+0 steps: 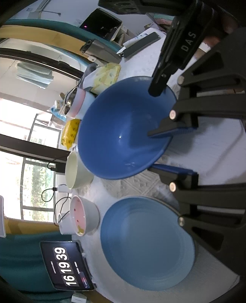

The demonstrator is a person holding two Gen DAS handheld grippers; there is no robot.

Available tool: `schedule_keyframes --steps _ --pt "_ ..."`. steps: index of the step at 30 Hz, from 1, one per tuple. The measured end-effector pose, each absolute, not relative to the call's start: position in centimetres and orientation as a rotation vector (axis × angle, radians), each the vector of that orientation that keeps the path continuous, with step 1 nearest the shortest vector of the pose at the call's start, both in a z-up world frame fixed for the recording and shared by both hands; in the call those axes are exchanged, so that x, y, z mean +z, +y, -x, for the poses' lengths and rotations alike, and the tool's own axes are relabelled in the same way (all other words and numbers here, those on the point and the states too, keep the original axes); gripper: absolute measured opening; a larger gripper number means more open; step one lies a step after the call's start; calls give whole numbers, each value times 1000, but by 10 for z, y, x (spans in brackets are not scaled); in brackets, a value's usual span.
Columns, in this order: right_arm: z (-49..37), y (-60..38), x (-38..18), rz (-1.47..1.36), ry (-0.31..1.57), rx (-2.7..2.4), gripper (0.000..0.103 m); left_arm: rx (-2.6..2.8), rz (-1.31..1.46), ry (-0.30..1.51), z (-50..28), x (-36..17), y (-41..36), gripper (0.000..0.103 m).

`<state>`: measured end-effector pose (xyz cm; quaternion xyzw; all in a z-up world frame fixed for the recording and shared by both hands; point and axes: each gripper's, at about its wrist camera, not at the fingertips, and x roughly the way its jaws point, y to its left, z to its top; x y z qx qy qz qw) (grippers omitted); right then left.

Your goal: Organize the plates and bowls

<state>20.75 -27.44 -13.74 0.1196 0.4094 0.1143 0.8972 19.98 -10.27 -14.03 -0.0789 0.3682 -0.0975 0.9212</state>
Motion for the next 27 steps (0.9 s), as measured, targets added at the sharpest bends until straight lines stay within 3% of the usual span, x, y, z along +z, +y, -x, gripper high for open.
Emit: schedule_keyframes --steps 20,27 --pt "-207 -278 -128 -268 884 241 27 -192 141 767 -200 -134 -104 36" --pt "-207 -280 -122 -269 877 222 32 -164 127 767 -201 -133 -101 37"
